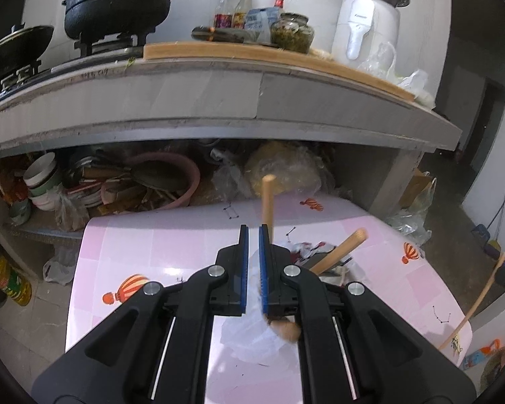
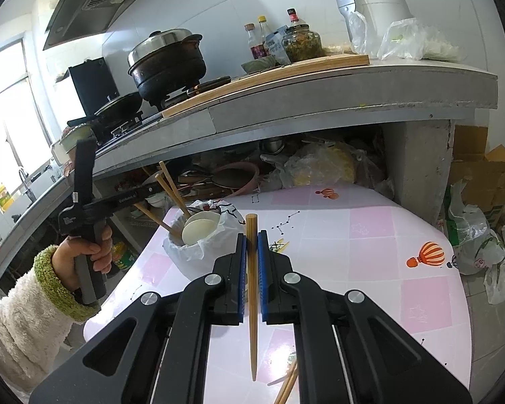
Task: Organize utensils
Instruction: 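Lower the chopstick into the holder and open the left gripper, then lower the held chopstick into the bagged holder with the right gripper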
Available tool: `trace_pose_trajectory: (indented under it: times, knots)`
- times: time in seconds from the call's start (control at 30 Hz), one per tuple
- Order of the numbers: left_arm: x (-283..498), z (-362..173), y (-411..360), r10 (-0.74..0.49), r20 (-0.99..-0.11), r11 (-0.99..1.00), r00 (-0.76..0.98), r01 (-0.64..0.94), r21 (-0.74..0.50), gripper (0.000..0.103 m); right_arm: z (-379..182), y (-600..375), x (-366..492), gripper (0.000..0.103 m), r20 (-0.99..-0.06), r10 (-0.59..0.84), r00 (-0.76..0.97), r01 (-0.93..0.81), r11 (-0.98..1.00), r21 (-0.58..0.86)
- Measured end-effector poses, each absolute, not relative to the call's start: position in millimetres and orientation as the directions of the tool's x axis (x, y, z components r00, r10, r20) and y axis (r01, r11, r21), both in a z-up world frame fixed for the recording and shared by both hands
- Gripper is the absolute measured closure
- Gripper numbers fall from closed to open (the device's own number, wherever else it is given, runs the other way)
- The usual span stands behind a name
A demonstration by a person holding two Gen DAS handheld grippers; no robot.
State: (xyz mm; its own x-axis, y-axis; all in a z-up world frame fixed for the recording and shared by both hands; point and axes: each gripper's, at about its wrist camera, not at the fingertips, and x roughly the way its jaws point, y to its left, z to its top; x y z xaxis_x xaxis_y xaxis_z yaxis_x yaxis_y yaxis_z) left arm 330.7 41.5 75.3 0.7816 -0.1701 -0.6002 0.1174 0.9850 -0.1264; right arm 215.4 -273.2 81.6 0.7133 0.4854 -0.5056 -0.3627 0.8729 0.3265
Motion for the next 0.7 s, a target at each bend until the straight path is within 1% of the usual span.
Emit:
trace_pose_trajectory:
  times: [0.2, 0.37, 0.43, 0.47, 0.53, 0.57, 0.63, 0.7]
  knots:
    - [326, 74, 45, -0.184, -0.599, 0.982, 0.78, 0.123, -0.142, 0.098, 88, -273, 212, 0.096, -0.502, 0.477, 0.721, -0.362, 0.878, 0.314]
    - [313, 83, 50, -0.197, -0.579, 0.979, 0.791, 0.126, -0.161, 0.096, 100, -270, 211, 0.096, -0.49, 0.478, 0.729, -0.375, 0.878, 0.299]
    - [304, 88, 54, -0.2, -0.565, 0.978, 0.801, 0.128, -0.164, 0.087, 110, -268, 209, 0.096, -0.475, 0.486, 0.734, -0.39, 0.873, 0.293]
    - [297, 91, 57, -0.198, -0.554, 0.978, 0.808, 0.127, -0.165, 0.085, 116, -267, 209, 0.096, -0.467, 0.489, 0.737, -0.396, 0.872, 0.287]
    - [284, 95, 61, -0.196, -0.534, 0.978, 0.823, 0.123, -0.169, 0.076, 130, -264, 209, 0.096, -0.446, 0.501, 0.742, -0.416, 0.865, 0.28]
    - [276, 97, 64, -0.193, -0.525, 0.978, 0.829, 0.12, -0.171, 0.075, 139, -263, 209, 0.096, -0.432, 0.509, 0.745, -0.427, 0.861, 0.277]
    - [263, 98, 68, -0.192, -0.514, 0.978, 0.836, 0.116, -0.175, 0.067, 154, -259, 212, 0.096, -0.41, 0.528, 0.744, -0.451, 0.849, 0.275]
    - [252, 99, 74, -0.184, -0.505, 0.979, 0.843, 0.109, -0.174, 0.063, 170, -253, 216, 0.096, -0.389, 0.547, 0.741, -0.477, 0.837, 0.269]
